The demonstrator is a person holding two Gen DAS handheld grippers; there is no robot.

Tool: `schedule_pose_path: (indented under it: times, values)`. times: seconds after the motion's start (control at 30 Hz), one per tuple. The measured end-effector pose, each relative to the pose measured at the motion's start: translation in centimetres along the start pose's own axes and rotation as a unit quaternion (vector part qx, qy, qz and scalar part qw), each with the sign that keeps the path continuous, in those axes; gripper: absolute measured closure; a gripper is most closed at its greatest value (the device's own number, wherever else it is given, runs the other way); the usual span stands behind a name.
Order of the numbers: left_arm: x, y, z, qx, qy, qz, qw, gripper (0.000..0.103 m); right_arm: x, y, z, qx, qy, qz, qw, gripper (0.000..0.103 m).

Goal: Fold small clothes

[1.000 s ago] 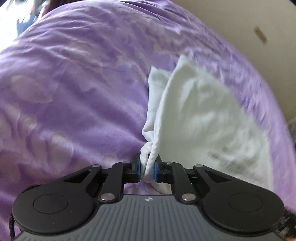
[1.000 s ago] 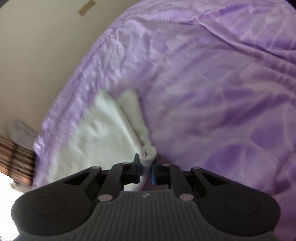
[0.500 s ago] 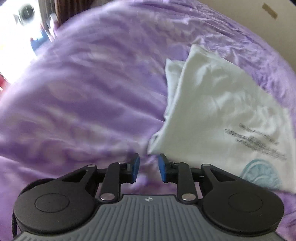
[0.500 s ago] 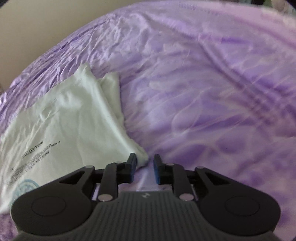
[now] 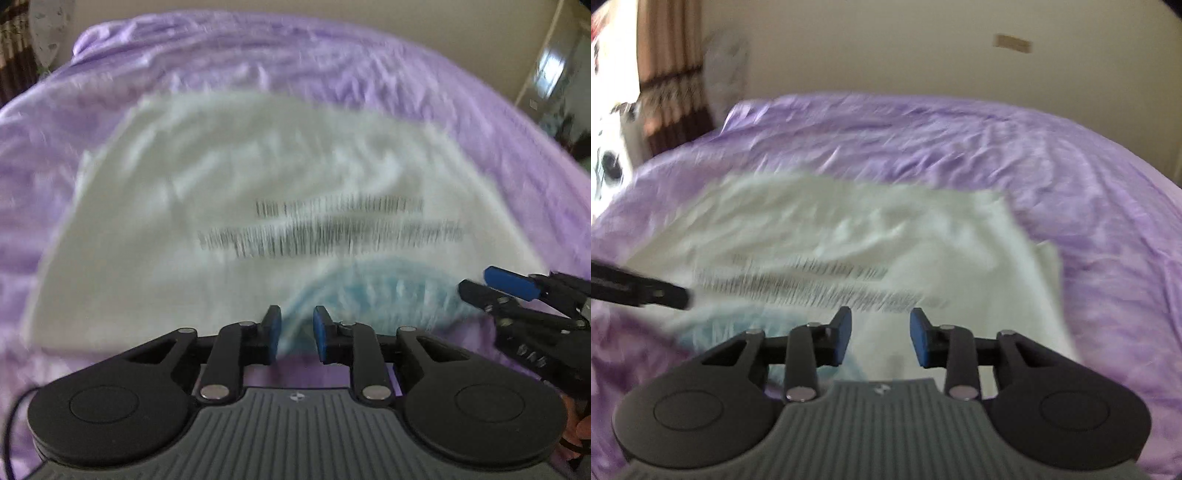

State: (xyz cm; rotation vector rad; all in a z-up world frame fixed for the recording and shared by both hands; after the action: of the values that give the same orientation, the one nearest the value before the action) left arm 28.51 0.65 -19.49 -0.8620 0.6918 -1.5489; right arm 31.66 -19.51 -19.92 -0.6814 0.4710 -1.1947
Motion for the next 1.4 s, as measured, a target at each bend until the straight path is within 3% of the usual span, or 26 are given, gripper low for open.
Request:
schedule_pose_path:
  times: [0.13, 0.4, 0.5, 0.63, 0.73, 0.8, 0.83, 0.97, 1.03, 1.1, 1.23, 1.27, 1.3, 1.4]
  values:
    - [-0.3, 2.4, -3.6, -0.031, 0.018, 0.013, 0.9993, 0.083, -1.3, 2.1, -3.9, -0.064, -0.032, -0.005, 0.997, 0.074]
    - [-0.3, 0.4, -4.0, -0.051, 0.034, 0.009, 0.998, 0.084, -0.4, 1.1, -4.1, -0.11, -0.004, 0.011, 0.994, 0.074]
    - [0.2, -2.2, -3.5, -0.032, 0.044, -0.019, 0.9983, 0.083, 0.5, -0.9, -3.4, -0.103, 0.028, 0.028, 0.994, 0.074]
    - [0.4, -4.7, -0.3, 0.022, 0.053, -0.033, 0.9978, 0.083, 4.0, -3.4, -0.8, -0.048, 0.095, 0.047, 0.993, 0.073]
    - [0.7, -5.1, 2.4, 0.044, 0.044, -0.034, 0.9975, 0.082, 8.4, -3.7, 1.3, -0.017, 0.157, 0.042, 0.986, 0.058]
    - [0.8, -4.3, 4.1, 0.053, 0.043, -0.03, 0.9972, 0.081, 11.6, -2.9, 2.4, -0.004, 0.202, 0.038, 0.979, 0.035]
    - [0.7, -3.8, 5.0, 0.056, 0.043, -0.021, 0.9973, 0.081, 13.4, -2.1, 2.8, -0.003, 0.223, 0.04, 0.974, 0.034]
    - [-0.2, -1.5, 7.5, 0.048, 0.016, -0.027, 0.9984, 0.081, 18.9, 2.2, 2.5, -0.026, 0.308, 0.085, 0.947, 0.034]
    - [-0.9, -0.2, 8.4, 0.04, -0.006, -0.032, 0.9986, 0.081, 21.5, 4.7, 2.0, -0.032, 0.349, 0.085, 0.933, 0.034]
    - [-1.5, 0.7, 9.0, 0.035, -0.022, -0.038, 0.9984, 0.081, 23.0, 6.3, 1.5, -0.032, 0.369, 0.091, 0.924, 0.033]
    - [-1.7, 3.2, 10.5, 0.026, -0.026, -0.032, 0.9988, 0.081, 24.0, 8.8, 1.7, -0.017, 0.4, 0.146, 0.905, 0.033]
    - [-1.7, 3.7, 10.8, 0.024, -0.024, -0.029, 0.999, 0.081, 23.8, 9.3, 2.0, -0.014, 0.395, 0.153, 0.906, 0.036]
    - [-1.6, 4.4, 11.2, 0.021, -0.022, -0.026, 0.9992, 0.081, 23.6, 9.8, 2.3, -0.014, 0.387, 0.156, 0.909, 0.047]
    - [-1.1, 6.2, 12.5, 0.015, -0.011, -0.025, 0.9995, 0.081, 22.4, 11.2, 2.7, -0.029, 0.356, 0.154, 0.921, 0.058]
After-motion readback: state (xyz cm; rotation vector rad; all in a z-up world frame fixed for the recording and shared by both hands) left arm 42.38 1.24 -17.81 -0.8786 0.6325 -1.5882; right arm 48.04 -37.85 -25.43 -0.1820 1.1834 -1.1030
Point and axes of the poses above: each gripper's, at about its wrist camera, not at the fingertips, and y roughly the way its jaws point, x to its right, z to its top, the point moved 5 cm from there along y, roughly the way its jaws point, and after that the axes turned 1 degree about x, right-handed, at the moved point
